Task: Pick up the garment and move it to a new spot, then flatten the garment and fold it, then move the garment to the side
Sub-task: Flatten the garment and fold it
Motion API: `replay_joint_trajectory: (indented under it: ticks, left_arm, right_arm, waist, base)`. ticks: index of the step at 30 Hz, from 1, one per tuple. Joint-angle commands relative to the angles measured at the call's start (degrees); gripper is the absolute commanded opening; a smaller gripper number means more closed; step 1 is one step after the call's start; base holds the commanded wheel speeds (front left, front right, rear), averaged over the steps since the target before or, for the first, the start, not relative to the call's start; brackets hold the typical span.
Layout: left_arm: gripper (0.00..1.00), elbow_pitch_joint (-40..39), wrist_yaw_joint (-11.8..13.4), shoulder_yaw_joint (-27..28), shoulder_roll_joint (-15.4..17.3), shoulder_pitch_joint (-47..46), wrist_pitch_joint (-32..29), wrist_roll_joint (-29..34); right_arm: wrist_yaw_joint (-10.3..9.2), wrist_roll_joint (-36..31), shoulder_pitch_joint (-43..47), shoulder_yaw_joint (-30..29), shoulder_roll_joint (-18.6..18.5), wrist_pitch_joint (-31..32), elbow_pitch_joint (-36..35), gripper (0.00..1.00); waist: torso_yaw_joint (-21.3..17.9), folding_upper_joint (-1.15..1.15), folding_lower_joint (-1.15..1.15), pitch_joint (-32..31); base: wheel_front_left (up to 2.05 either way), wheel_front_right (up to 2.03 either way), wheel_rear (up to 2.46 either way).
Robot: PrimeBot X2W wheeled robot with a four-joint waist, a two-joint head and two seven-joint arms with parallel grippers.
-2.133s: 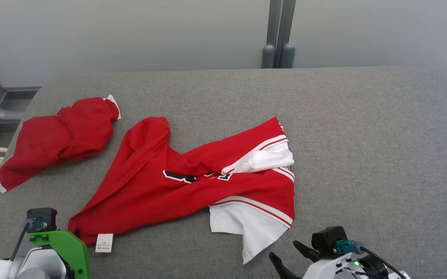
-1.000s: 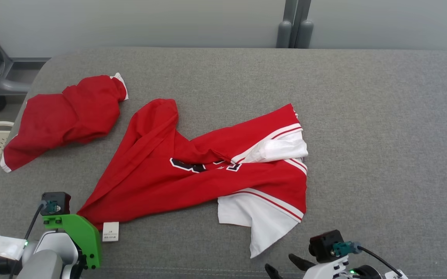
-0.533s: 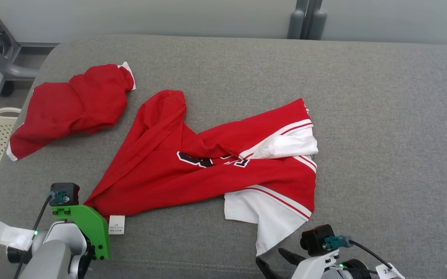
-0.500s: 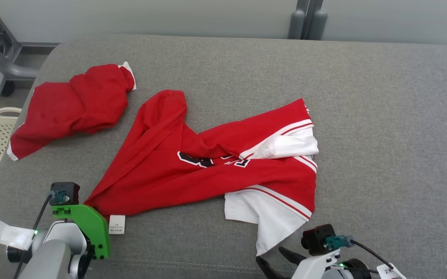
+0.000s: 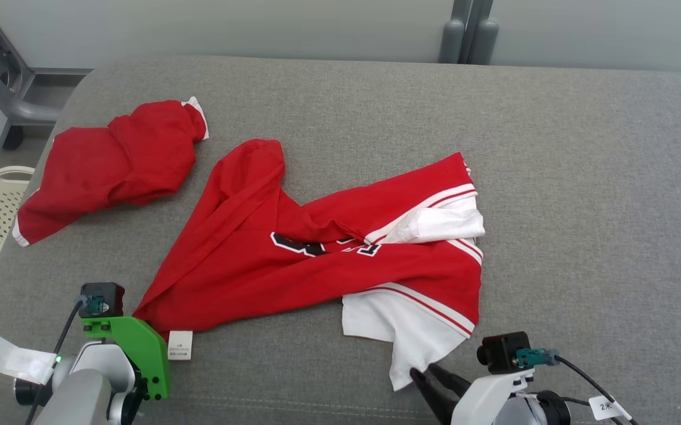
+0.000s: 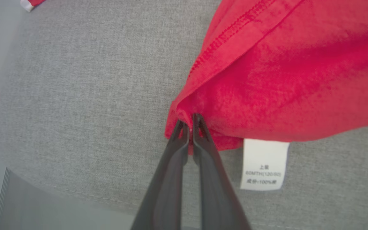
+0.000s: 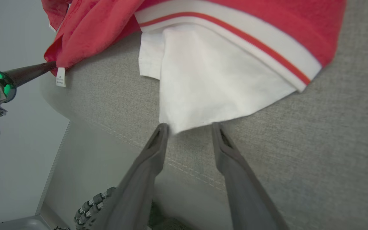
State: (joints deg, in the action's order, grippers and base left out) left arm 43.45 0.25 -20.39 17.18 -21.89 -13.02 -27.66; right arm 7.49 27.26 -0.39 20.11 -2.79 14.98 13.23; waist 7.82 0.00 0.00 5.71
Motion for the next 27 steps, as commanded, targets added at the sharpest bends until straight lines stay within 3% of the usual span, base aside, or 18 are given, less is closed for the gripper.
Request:
replay_joint_trajectory:
  ticks: [1,8,14,21,27]
  left_arm:
    - [0.0,0.3,-0.1,0.0,0.1,-0.6,0.2,-0.2]
    - [0.0,0.3,0.5,0.4,-0.1,-1.1,1.6,-0.7]
    - [0.0,-1.8,1.4,3.0,-2.0,-1.4,6.1,-3.5]
    - [0.0,-6.3,0.1,6.7,-4.8,-1.3,10.0,-8.5]
    - [0.0,-11.2,-1.9,10.1,-6.9,-1.2,9.9,-14.3]
  right_arm:
    - [0.0,0.3,-0.8,0.2,-0.2,-0.5,0.5,0.0]
    - [0.0,-2.2,-3.1,-1.2,-0.2,-2.5,2.5,0.0]
    - [0.0,-9.0,-4.4,-9.3,-0.2,-2.1,-1.5,0.0]
    - [0.0,-10.4,-5.3,-16.6,-0.2,-0.7,-9.1,0.0]
    - [0.0,-9.3,-6.7,-19.3,-0.2,-0.7,-12.8,0.0]
  waist:
    - [0.0,0.0,0.0,0.0]
    - [0.1,0.0,0.0,0.2]
    - [-0.2,0.0,0.0,-0.6]
    - [-1.2,0.0,0.0,-2.5]
    - [-1.9,0.0,0.0,-4.1]
  base:
    - [0.0,0.0,0.0]
    - [0.0,0.0,0.0]
    - [0.0,0.0,0.0]
    - [0.0,0.0,0.0]
    - [0.0,0.0,0.0]
